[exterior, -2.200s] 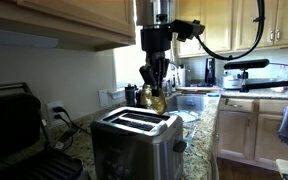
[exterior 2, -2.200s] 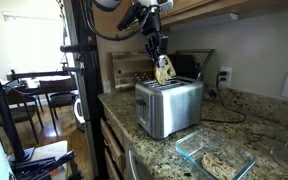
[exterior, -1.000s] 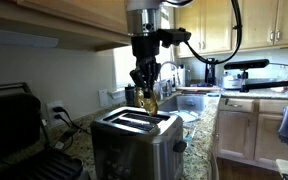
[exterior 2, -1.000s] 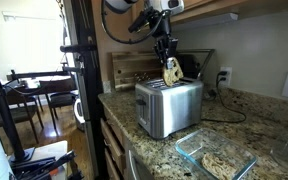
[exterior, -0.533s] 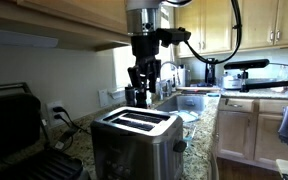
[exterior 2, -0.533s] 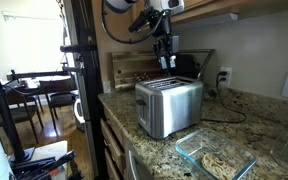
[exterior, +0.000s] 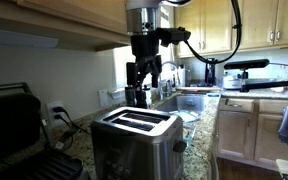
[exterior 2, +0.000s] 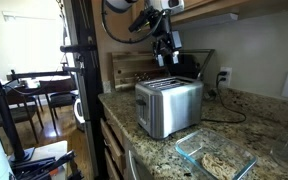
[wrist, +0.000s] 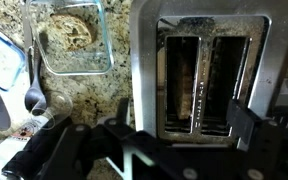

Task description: Put the bread in the toaster

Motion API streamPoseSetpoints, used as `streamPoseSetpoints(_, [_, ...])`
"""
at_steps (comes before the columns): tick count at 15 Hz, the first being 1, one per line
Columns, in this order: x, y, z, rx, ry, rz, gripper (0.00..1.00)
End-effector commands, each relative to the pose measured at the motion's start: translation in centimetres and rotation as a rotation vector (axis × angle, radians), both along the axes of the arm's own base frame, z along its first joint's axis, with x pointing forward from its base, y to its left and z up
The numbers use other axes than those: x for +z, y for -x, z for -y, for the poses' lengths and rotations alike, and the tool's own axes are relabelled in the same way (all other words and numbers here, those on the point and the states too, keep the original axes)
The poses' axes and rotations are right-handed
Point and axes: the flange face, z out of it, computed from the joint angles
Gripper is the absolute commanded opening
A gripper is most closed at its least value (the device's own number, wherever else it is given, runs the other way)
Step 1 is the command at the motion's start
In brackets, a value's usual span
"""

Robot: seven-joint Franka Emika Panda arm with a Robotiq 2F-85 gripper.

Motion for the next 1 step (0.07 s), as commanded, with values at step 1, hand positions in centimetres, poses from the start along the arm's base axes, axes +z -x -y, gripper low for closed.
streamPoseSetpoints(1, [0.06, -0.02, 0.00, 0.000, 0.000, 0.000, 1.00])
